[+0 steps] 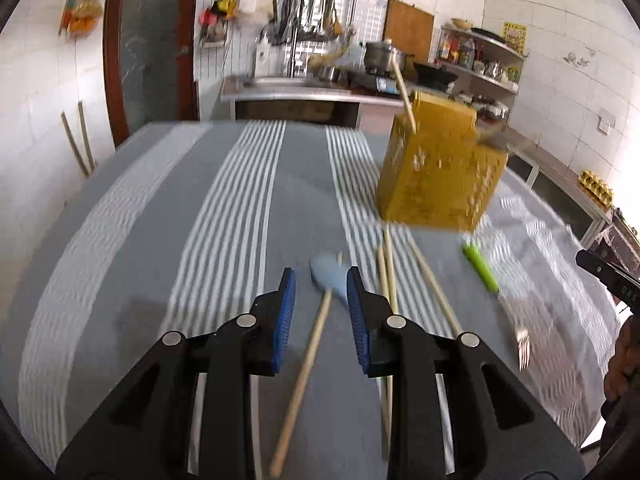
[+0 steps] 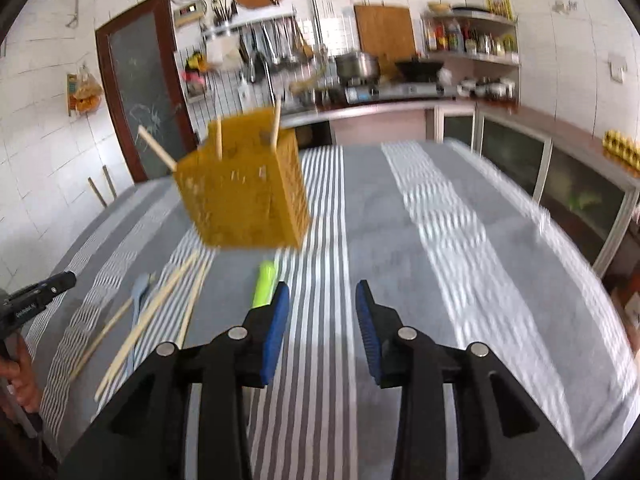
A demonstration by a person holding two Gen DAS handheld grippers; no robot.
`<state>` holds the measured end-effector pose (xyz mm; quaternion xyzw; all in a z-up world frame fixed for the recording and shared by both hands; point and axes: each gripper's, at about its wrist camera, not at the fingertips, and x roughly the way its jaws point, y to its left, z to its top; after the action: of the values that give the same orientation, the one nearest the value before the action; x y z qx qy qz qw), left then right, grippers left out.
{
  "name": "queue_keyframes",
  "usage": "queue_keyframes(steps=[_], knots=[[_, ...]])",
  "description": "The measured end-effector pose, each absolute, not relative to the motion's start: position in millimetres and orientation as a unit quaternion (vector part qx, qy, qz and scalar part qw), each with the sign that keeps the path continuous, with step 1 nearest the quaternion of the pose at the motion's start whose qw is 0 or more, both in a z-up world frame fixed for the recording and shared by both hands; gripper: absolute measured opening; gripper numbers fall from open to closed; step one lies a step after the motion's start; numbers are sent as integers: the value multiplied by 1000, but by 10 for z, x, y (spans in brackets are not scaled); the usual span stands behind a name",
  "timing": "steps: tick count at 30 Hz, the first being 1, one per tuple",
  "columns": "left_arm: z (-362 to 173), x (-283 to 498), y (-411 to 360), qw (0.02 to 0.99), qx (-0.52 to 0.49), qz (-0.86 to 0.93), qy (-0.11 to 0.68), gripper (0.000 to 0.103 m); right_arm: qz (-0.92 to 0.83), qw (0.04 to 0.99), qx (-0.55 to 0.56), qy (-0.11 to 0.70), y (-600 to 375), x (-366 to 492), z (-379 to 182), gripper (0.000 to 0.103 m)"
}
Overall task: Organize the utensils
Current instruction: 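Move both tools back down, right tool toward the green-handled fork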
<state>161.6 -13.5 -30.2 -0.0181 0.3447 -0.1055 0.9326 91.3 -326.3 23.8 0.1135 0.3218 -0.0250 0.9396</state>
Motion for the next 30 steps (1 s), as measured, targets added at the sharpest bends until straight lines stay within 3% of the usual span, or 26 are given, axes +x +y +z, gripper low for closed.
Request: queue_keyframes(steps=[13,30], knots=[[-687,1310,-367,913,-8,-112,393,26,-1,929,101,355,-2944,717,-18,38],[-814,1800,-569,893,-15,-123,432,28,3,927,93,364,-2876,844,-37,42]])
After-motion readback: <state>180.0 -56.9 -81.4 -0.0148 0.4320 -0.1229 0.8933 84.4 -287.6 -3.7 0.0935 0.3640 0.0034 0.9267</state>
